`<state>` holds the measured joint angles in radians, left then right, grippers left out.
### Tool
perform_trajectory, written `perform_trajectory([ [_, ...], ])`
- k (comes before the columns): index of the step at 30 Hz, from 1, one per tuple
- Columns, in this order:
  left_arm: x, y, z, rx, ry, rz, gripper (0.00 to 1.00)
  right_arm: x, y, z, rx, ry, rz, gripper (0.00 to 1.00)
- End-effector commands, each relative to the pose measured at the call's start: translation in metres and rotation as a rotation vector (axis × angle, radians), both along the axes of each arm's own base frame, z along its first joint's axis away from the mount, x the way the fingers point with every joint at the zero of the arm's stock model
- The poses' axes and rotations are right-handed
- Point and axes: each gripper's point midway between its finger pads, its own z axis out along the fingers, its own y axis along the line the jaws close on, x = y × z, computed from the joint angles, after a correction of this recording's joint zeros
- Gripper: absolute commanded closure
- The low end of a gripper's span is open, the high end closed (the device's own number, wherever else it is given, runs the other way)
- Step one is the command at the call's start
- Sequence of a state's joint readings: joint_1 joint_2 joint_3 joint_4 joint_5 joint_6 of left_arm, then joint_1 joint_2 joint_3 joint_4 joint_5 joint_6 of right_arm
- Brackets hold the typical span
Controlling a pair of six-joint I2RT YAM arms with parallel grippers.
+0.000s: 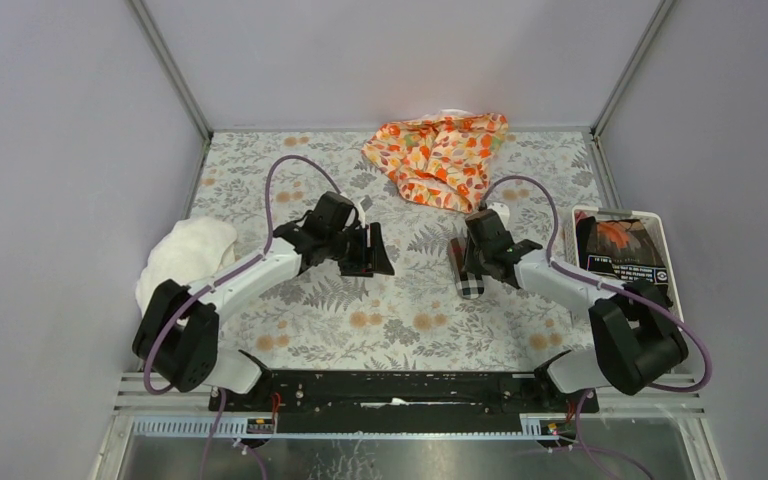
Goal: Organize the sunglasses
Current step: Reset both arms
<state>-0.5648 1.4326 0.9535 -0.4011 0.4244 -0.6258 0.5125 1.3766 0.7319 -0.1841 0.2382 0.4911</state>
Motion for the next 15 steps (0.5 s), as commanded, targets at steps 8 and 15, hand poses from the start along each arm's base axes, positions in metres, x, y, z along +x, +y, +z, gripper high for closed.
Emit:
perform_trajectory([
  [8,0.022,0.042,0.044,0.128,-0.217,0.167,0.35,0.034,0.0,0.115,0.048,-0.241,-0.022,0.36],
  [15,0.036,0.077,0.107,0.166,-0.432,0.316,0.29,0.006,-0.043,0.215,0.163,-0.563,-0.185,0.23],
])
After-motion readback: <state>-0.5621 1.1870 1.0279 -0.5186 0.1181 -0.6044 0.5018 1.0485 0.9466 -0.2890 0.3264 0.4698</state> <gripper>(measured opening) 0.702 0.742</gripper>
